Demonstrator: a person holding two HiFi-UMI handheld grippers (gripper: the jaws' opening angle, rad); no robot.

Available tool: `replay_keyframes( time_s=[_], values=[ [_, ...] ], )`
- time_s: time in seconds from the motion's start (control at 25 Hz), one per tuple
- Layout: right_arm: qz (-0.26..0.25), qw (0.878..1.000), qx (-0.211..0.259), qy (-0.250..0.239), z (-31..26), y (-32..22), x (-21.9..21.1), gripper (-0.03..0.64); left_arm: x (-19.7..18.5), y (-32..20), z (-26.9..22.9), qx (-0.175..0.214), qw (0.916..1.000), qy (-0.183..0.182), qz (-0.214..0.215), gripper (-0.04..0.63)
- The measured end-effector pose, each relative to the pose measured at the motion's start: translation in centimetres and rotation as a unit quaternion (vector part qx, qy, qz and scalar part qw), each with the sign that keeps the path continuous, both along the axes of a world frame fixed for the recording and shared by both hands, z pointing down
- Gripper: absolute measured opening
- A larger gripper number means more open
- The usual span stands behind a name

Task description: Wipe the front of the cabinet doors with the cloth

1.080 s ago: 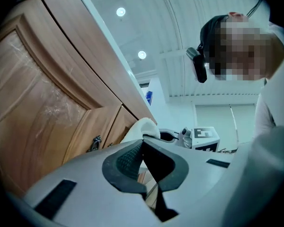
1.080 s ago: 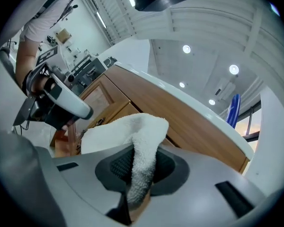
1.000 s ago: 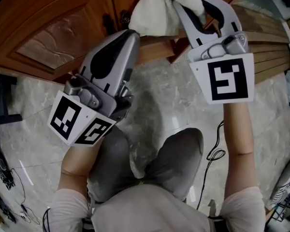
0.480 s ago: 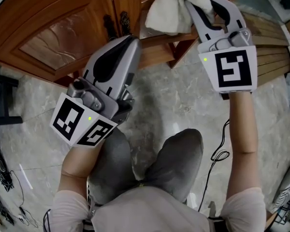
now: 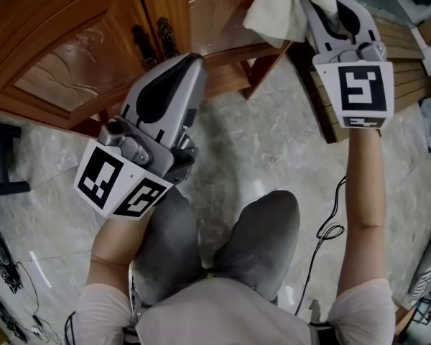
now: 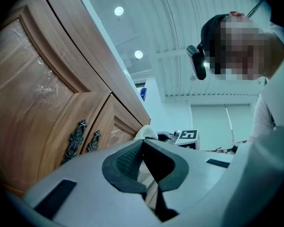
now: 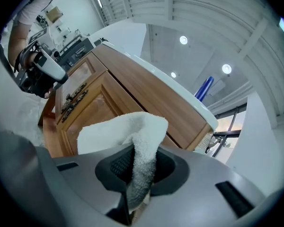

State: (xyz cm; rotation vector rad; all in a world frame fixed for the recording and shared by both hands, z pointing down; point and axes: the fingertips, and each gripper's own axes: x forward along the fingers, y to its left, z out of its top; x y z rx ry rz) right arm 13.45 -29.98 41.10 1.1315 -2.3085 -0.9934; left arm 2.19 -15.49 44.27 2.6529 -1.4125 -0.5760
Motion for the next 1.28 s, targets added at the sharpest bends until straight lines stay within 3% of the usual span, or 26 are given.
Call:
replay_keyframes(
  time_s=[0.28,0.48,0.92,1.12,1.28],
  values=[
    [0.031,0.999,-0.012,-0.001,0.6,-1.4,2.8,0.071,0.3,0.0,0.1,0.0,1.0,-0.001,0.001,0.017],
    [0.023,1.0,-0.011,-0.004,0.3,-0.2,2.2,0.071,-0.3,0.3,0.3,-0.001,1.0,0.003,-0.004,0.017],
    [-0.119,0.993,-0.003,-0.001,0.1,8.0,-7.2,0.071,-2.8,2.1,0.3,0.001,0.9997,0.008,-0.024,0.017],
    [-0.134,0.99,-0.034,0.032,3.3,9.9,-11.2,0.071,-4.4,3.1,0.2,0.006,0.9993,0.01,-0.035,0.018],
    [-0.139,0.989,-0.041,0.029,4.6,9.7,-13.2,0.071,-5.1,3.5,0.2,0.005,0.9992,0.01,-0.037,0.017]
  ],
)
